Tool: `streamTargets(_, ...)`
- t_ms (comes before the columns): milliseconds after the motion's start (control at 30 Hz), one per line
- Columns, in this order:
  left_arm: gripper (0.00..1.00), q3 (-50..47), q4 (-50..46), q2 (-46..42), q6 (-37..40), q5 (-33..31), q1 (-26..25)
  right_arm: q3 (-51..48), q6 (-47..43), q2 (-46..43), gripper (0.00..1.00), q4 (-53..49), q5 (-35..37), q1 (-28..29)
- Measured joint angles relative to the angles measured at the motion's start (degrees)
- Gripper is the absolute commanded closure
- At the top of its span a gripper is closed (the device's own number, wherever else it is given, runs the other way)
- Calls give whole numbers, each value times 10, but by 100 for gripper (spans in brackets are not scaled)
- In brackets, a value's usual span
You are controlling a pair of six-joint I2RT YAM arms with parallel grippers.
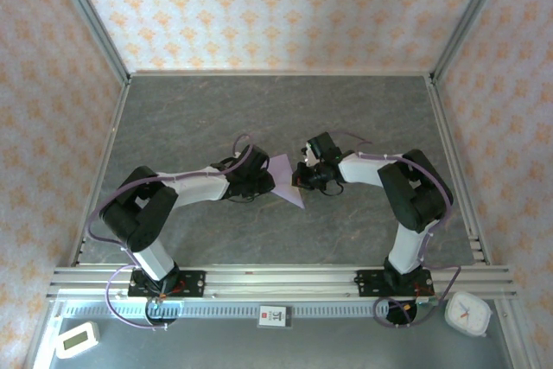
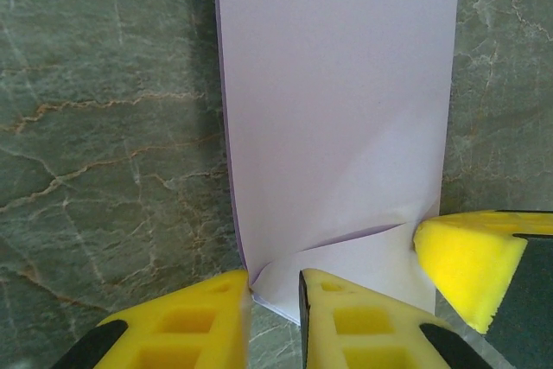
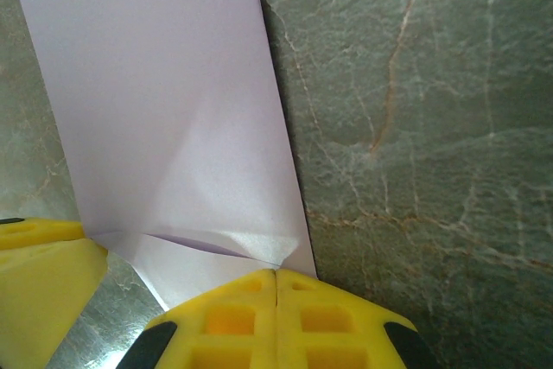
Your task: Fold a paper plane with a square sheet of paper (pick it up from the middle)
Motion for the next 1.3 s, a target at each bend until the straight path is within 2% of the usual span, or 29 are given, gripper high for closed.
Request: streamTargets(1300,77,34,-37,-10,-2,0,0,-11,-2,0,100,19,-10,-4)
